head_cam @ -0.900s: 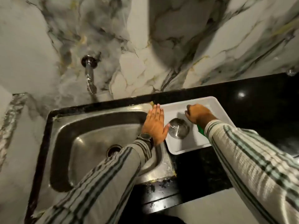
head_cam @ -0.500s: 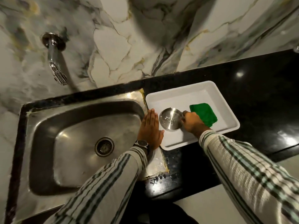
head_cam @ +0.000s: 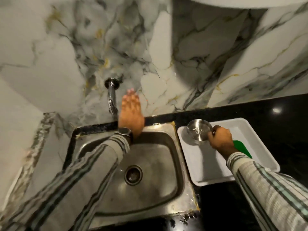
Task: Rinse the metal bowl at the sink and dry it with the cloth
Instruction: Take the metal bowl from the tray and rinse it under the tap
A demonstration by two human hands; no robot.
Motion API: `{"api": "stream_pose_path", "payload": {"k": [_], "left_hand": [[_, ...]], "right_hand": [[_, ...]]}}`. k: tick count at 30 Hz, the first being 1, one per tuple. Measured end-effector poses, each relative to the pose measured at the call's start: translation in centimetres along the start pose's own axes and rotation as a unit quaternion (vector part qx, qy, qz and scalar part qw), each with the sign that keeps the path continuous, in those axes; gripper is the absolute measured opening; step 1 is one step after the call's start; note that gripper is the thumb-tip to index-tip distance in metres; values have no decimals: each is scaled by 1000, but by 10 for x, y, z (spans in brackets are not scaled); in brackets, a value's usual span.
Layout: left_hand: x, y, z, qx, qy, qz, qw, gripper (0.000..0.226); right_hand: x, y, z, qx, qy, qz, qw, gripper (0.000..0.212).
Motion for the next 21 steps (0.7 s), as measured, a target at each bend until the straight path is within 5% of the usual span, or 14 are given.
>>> {"api": "stream_pose_path", "payload": {"k": [3,6,16,21], "left_hand": [[-77,-19,-16,-10,-4,-77,997,95],[-115,-20,-6,-72,88,-60,992,100],[-112,-23,11,-20,377,-121,918,100],[-126,-18,2,-60,458,-120,879,105]], "right_hand": [[-51,2,-1,-9,-40,-27,999,24],[-106,15,12,-43,-76,-56,995,26],[-246,54,87,-87,-119,-95,985,25],[-285,60,106,-114,-122,-117,979,13]]}}
Point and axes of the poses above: each hand's wrist, its own y-axis away from the middle knuckle, its own z-axis out of the palm, x = y × z, the point moved 1 cm from there along -y, towards the middle knuckle, and after that the axes turned 1 degree about -x, right-handed, at the moved point
